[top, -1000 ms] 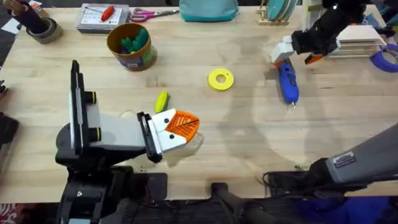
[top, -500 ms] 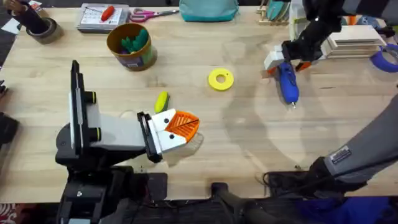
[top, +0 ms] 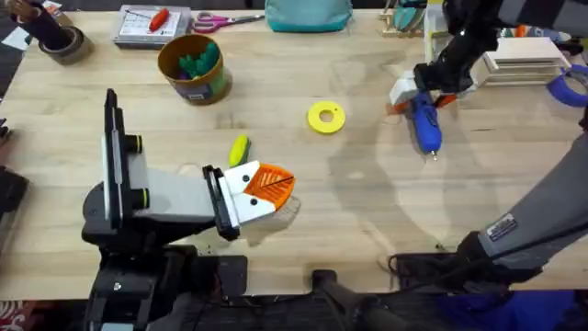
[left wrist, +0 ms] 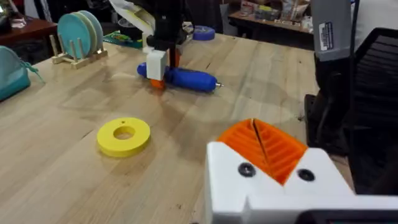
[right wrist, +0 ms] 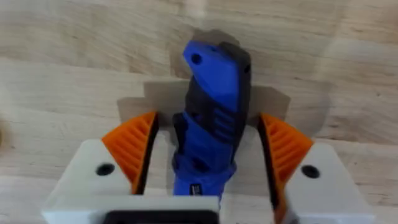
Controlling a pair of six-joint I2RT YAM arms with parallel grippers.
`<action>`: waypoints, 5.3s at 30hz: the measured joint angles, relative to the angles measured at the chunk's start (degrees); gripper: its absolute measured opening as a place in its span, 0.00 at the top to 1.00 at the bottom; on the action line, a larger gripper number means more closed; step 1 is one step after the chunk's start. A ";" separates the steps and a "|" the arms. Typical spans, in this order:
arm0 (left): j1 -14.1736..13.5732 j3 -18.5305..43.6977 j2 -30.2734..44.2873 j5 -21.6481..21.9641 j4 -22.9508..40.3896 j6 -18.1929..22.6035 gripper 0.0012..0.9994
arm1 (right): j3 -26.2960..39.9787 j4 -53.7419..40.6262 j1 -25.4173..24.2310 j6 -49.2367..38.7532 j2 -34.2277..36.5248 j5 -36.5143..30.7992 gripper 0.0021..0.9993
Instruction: Pick up the gripper from the table and insert it into the empty holder that is missing its gripper. Then pick up a screw, insert it into the mounting hole, and use the screwdriver to tighten it. Finally, clean up the table by picking up the vegetable and placing it into the bucket.
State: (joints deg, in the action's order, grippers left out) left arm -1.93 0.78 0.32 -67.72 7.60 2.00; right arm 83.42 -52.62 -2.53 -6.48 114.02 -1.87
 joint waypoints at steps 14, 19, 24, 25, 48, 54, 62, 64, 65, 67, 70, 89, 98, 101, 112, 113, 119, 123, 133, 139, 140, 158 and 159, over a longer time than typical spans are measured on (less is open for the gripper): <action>0.00 0.00 -0.02 0.00 0.00 0.00 0.99 | 0.00 0.63 -0.28 -1.05 0.46 -0.17 0.98; 0.00 0.00 0.00 0.00 0.00 0.00 0.99 | 0.00 0.63 -0.28 -1.05 0.46 -0.17 0.98; 0.00 0.00 -0.01 0.00 0.00 0.00 0.99 | -0.02 0.59 -0.28 -1.09 0.05 0.03 0.98; 0.00 0.00 0.00 0.00 0.00 0.00 0.99 | -0.02 0.59 -0.28 -1.07 -0.26 0.26 0.98; 0.00 0.00 0.00 0.00 0.00 -0.01 0.99 | 16.33 2.36 4.82 3.82 -24.97 4.48 0.98; 0.00 0.00 -0.02 0.00 0.00 0.00 0.99 | 16.35 8.71 7.89 6.57 -28.91 5.20 0.98; 0.00 0.00 -0.02 0.00 0.00 0.00 0.99 | 16.37 21.79 11.53 10.57 -30.21 15.16 0.98; 0.00 0.00 0.00 0.00 0.00 0.00 0.99 | 16.37 24.87 12.43 11.51 -30.21 18.32 0.98; 0.00 0.00 0.00 0.00 0.00 0.00 0.99 | 16.37 26.26 12.87 12.00 -30.21 19.82 0.98; 0.00 0.00 -0.02 0.00 0.00 0.00 0.99 | 16.37 28.64 13.67 12.81 -30.21 22.61 0.98; 0.00 0.00 -0.02 0.00 0.00 -0.02 0.99 | 16.37 32.21 15.17 13.79 -30.21 26.33 0.98; 0.00 0.00 0.00 0.00 0.01 0.00 0.99 | 4.52 62.70 22.43 17.66 -30.51 52.47 0.98; 0.00 0.00 -0.01 0.00 0.01 0.00 0.99 | -0.70 71.11 26.75 19.76 -30.50 62.50 0.98; 0.00 0.00 0.00 0.00 0.02 0.00 0.99 | -2.64 72.75 28.79 20.24 -30.51 63.51 0.98; 0.00 0.00 0.00 0.00 0.02 0.00 0.99 | -4.57 75.15 34.69 21.08 -30.49 66.84 0.98; 0.00 0.00 0.00 0.00 0.02 0.00 0.99 | -4.59 75.30 35.10 21.07 -30.49 66.93 0.98; 0.00 0.00 0.00 0.00 0.02 0.00 0.99 | -4.61 75.40 36.93 21.00 -30.49 67.45 0.98; 0.00 0.00 0.00 0.00 0.02 0.00 0.99 | -4.61 75.40 37.89 19.88 -30.49 67.54 0.98; 0.00 0.00 0.00 0.00 0.02 0.00 0.99 | -4.63 76.52 39.87 17.98 -30.49 68.33 0.98; 0.00 0.00 0.00 0.00 0.02 0.00 0.99 | -4.63 76.61 39.87 17.55 -30.49 68.85 0.98; 0.00 0.00 0.00 0.00 0.02 0.00 0.99 | -4.63 76.62 39.87 17.53 -30.49 68.85 0.98; 0.00 0.00 0.00 0.00 0.02 0.00 0.99 | -7.19 76.71 39.91 17.35 -30.49 68.85 0.98; 0.00 0.00 0.00 0.00 0.02 0.00 0.99 | -7.56 76.79 39.98 17.35 -30.49 68.83 0.98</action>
State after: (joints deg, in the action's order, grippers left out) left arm -1.93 0.78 0.32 -67.72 7.62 2.00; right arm 75.85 24.18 37.46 10.87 83.53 66.96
